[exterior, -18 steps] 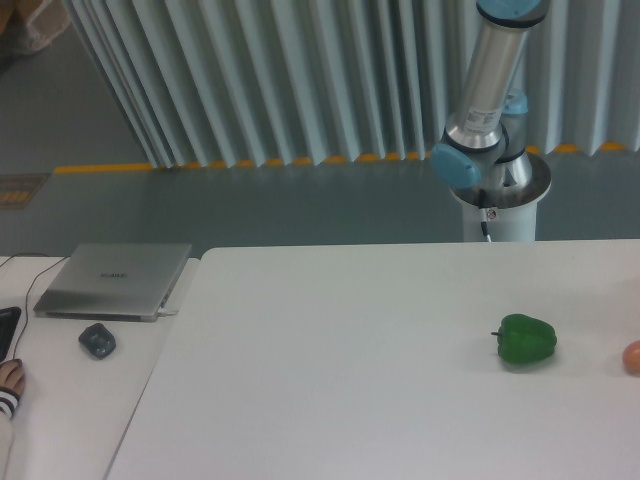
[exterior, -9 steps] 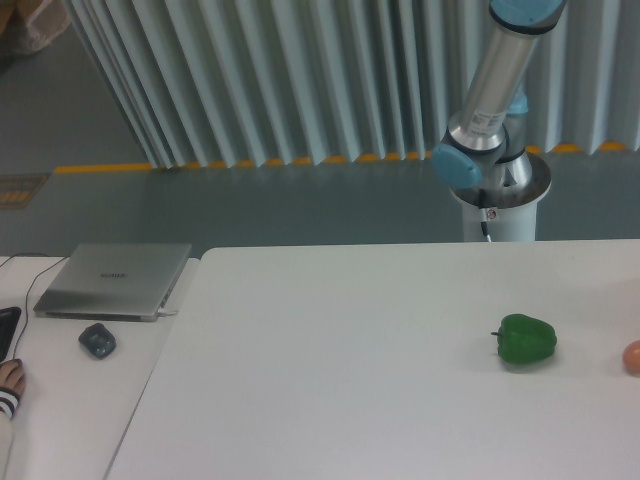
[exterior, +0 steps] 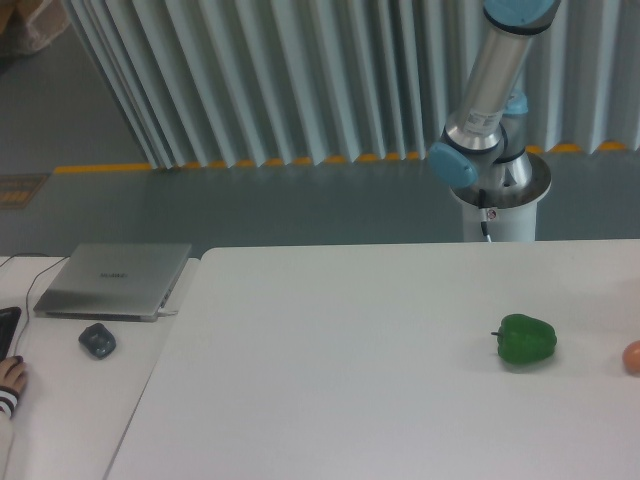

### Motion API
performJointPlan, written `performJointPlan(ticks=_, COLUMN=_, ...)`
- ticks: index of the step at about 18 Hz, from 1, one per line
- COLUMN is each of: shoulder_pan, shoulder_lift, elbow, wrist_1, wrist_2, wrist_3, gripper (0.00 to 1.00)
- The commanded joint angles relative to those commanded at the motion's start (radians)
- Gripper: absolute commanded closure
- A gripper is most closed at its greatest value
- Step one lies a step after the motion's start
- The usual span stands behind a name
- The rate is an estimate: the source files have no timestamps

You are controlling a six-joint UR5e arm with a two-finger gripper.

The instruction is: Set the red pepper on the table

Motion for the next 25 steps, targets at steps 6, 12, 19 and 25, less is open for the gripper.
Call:
performJointPlan(ticks=6, shoulder_pan=0.015, shoulder_lift=0.0, elbow=0.0, wrist_1=0.0, wrist_2=0.022, wrist_3=0.011, gripper=0.0)
performJointPlan(ticks=12, shoulder_pan=0.008, shoulder_lift=-0.005, elbow=-0.018, wrist_1=0.008, wrist_2=0.02, wrist_3=0.002, gripper=0.0)
performJointPlan(ticks=19, shoulder_pan=0.015, shoulder_lift=-0.012, elbow=-0.023, wrist_1=0.037, wrist_2=0.02, wrist_3=0.005, gripper=0.01)
performJointPlan(ticks=25, shoulder_pan=0.014, shoulder_lift=-0.015, elbow=-0.026, wrist_1=0.041, wrist_2=0.019, wrist_3=0.009, gripper=0.34)
